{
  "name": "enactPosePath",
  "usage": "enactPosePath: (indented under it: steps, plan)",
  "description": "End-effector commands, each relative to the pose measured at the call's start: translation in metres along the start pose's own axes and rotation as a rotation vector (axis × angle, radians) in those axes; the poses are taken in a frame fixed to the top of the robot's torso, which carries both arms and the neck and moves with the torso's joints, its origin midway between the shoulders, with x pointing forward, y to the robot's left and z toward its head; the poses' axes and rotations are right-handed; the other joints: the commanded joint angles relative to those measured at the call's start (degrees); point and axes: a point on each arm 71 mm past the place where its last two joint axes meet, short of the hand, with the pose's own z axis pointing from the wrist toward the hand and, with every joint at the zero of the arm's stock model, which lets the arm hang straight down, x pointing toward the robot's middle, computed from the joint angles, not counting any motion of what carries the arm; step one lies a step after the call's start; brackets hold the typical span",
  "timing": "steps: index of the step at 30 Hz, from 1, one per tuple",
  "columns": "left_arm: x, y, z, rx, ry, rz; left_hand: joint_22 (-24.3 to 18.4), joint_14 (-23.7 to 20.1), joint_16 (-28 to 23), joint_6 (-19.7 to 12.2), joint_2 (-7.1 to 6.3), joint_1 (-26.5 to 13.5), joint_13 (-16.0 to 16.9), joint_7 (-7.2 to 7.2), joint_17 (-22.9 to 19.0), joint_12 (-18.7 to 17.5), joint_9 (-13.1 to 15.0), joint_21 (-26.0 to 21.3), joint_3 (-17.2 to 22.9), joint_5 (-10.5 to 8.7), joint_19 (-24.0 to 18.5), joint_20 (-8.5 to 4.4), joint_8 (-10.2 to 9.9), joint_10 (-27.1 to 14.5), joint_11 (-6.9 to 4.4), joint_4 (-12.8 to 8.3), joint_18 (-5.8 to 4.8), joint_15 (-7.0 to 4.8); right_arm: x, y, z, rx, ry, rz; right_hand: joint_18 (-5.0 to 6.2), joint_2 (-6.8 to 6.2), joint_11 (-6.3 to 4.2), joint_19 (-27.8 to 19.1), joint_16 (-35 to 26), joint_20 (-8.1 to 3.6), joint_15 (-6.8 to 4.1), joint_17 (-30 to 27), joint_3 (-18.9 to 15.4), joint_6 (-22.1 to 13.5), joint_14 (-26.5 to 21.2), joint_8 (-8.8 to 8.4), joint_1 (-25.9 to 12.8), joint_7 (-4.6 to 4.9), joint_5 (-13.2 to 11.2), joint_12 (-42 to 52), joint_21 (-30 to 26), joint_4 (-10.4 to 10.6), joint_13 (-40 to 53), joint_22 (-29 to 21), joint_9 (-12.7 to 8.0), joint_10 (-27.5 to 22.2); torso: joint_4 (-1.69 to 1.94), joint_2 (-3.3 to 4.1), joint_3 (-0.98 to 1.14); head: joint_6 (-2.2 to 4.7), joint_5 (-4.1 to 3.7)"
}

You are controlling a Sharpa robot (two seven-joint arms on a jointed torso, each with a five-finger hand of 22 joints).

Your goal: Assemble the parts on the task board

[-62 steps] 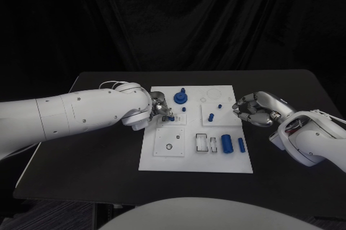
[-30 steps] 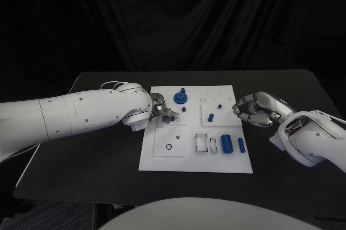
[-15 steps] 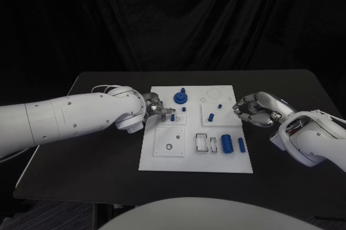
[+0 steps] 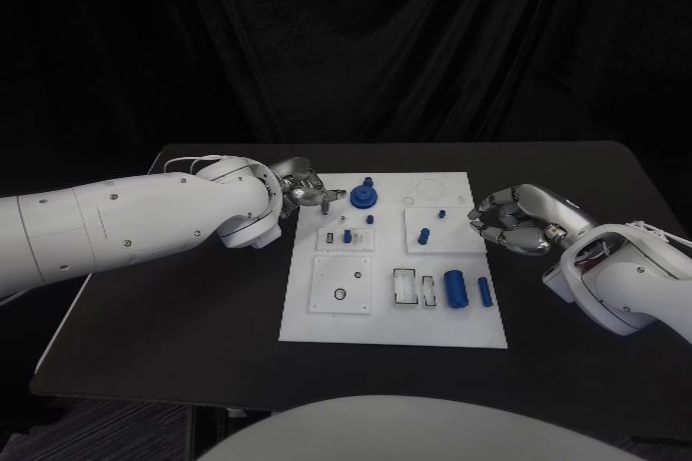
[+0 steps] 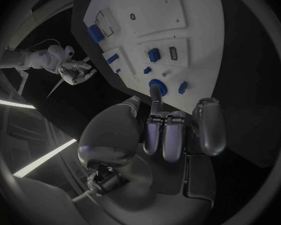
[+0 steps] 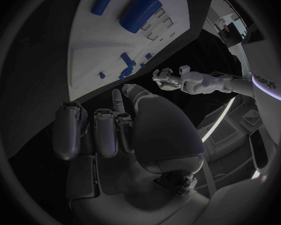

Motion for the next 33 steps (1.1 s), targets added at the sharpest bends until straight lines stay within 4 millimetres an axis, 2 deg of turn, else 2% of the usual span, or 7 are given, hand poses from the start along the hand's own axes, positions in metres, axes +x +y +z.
enactPosePath:
  steps: [1, 8, 16, 20, 26, 33]
  plan:
    - [-0.002, 0.003, 0.002, -0.018, 0.031, 0.066, 10.59, 5.95, 0.37, -0.52, -0.11, 2.37, 15.09, -0.15, 15.10, 0.20, 0.26, 0.67, 0.23, 0.86, 0.38, -0.09, 0.41, 6.04, -0.47, -0.80, -0.46, -0.47, -0.001, 0.000, 0.000, -0.003, -0.012, 0.003, -0.28, -0.42, -0.01, 1.02, -0.23, -0.28, -0.18, 8.99, 0.15, -0.43, 4.58, -0.38, -0.20, 0.16, 0.14, -0.18, -0.17, 0.05, 11.86, 8.64, 0.01, 3.29, -0.02, -0.04, 0.05, 0.00, 0.06]
    - [-0.010, 0.012, 0.016, -0.081, 0.030, 0.214, 10.81, 5.95, 0.37, -0.71, -0.98, 4.82, 15.09, -0.18, 15.10, 0.20, 0.37, 1.58, -0.19, -0.53, 0.69, -0.17, 0.69, 6.04, -0.53, -1.25, -0.64, -0.54, -0.001, 0.000, 0.001, -0.004, -0.009, 0.003, -0.29, -0.40, 0.00, 1.04, -0.23, -0.27, -0.17, 9.00, 0.18, -0.42, 4.59, -0.36, -0.29, 0.16, 0.15, -0.18, -0.14, 0.12, 11.88, 8.66, 0.02, 3.31, -0.08, 0.20, -0.02, 0.00, 0.21]
    - [-0.017, 0.013, 0.034, -0.110, 0.025, 0.269, 10.79, 5.95, 0.37, -1.13, -1.41, 5.75, 15.09, -0.07, 15.10, 0.20, 1.09, 1.53, -0.85, -1.81, 0.64, -0.16, 1.27, 6.04, -0.45, -1.32, -0.62, -0.49, 0.000, 0.001, 0.001, -0.006, -0.007, 0.003, -0.29, -0.38, 0.00, 1.04, -0.23, -0.27, -0.16, 8.99, 0.20, -0.40, 4.58, -0.35, -0.29, 0.16, 0.17, -0.19, -0.14, 0.13, 11.84, 8.66, 0.02, 3.28, -0.07, 0.23, -0.06, 0.00, 0.27]
    - [-0.018, 0.011, 0.042, -0.109, 0.026, 0.281, 10.72, 5.95, 0.37, -2.66, -1.33, 6.11, 15.09, 0.23, 15.10, 0.20, 2.07, 1.35, -1.38, -2.04, 0.54, -0.07, 1.57, 6.04, -0.24, -1.11, -0.59, -0.35, 0.000, 0.001, 0.001, -0.007, -0.005, 0.003, -0.29, -0.38, 0.00, 1.04, -0.23, -0.27, -0.16, 8.99, 0.20, -0.40, 4.58, -0.35, -0.29, 0.16, 0.17, -0.19, -0.14, 0.13, 11.84, 8.66, 0.02, 3.28, -0.09, 0.26, -0.08, 0.00, 0.33]
    - [-0.018, 0.008, 0.052, -0.104, 0.033, 0.294, 10.57, 5.95, 0.37, -6.59, -0.97, 6.60, 15.09, 1.20, 15.10, 0.20, 3.54, 0.80, -2.61, -2.32, 0.23, 0.44, 1.45, 6.04, 0.57, -0.60, -0.50, 0.29, 0.000, 0.001, 0.001, -0.008, -0.004, 0.004, -0.28, -0.35, -0.01, 1.02, -0.20, -0.26, -0.16, 9.02, 0.26, -0.35, 4.59, -0.32, -0.28, 0.14, 0.22, -0.18, -0.19, 0.13, 11.86, 8.64, 0.04, 3.29, -0.14, 0.27, -0.08, 0.00, 0.44]
    - [-0.019, 0.008, 0.056, -0.107, 0.046, 0.302, 10.41, 5.95, 0.37, -8.38, -0.74, 6.28, 15.09, 1.80, 15.10, 0.20, 3.67, 0.25, -3.47, -2.66, -0.06, 0.83, 0.88, 6.04, 1.09, -0.11, -0.39, 0.74, 0.001, 0.001, 0.001, -0.007, -0.002, 0.004, -0.28, -0.35, -0.01, 1.02, -0.20, -0.26, -0.16, 9.02, 0.26, -0.35, 4.59, -0.32, -0.28, 0.14, 0.22, -0.18, -0.19, 0.13, 11.86, 8.64, 0.04, 3.29, -0.12, 0.36, -0.10, 0.00, 0.57]
